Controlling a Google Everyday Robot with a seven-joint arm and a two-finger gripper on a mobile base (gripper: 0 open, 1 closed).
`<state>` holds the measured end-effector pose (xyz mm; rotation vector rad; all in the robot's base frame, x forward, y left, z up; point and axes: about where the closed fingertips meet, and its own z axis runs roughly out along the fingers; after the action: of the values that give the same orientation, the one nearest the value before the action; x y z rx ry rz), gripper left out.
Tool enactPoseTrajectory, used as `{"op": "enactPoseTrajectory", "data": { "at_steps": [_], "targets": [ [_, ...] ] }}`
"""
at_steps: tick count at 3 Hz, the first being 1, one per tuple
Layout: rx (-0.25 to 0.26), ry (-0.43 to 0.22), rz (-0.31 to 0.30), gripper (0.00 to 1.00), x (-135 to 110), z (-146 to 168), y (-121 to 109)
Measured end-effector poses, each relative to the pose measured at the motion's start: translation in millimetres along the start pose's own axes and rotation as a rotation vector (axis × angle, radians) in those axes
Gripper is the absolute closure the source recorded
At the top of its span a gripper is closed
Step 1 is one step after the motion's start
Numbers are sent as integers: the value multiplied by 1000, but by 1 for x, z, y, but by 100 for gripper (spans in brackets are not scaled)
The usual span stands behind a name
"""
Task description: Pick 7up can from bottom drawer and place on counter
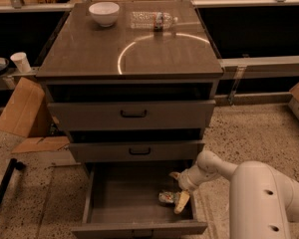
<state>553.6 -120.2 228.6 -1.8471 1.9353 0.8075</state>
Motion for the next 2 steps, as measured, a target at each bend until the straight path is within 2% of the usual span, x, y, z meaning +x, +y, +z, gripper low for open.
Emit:
{"op": "enactPoseTrajectory", "data": {
  "at_steps": [2],
  "targets": [
    [45,61,76,0,34,31,-20]
  ]
}}
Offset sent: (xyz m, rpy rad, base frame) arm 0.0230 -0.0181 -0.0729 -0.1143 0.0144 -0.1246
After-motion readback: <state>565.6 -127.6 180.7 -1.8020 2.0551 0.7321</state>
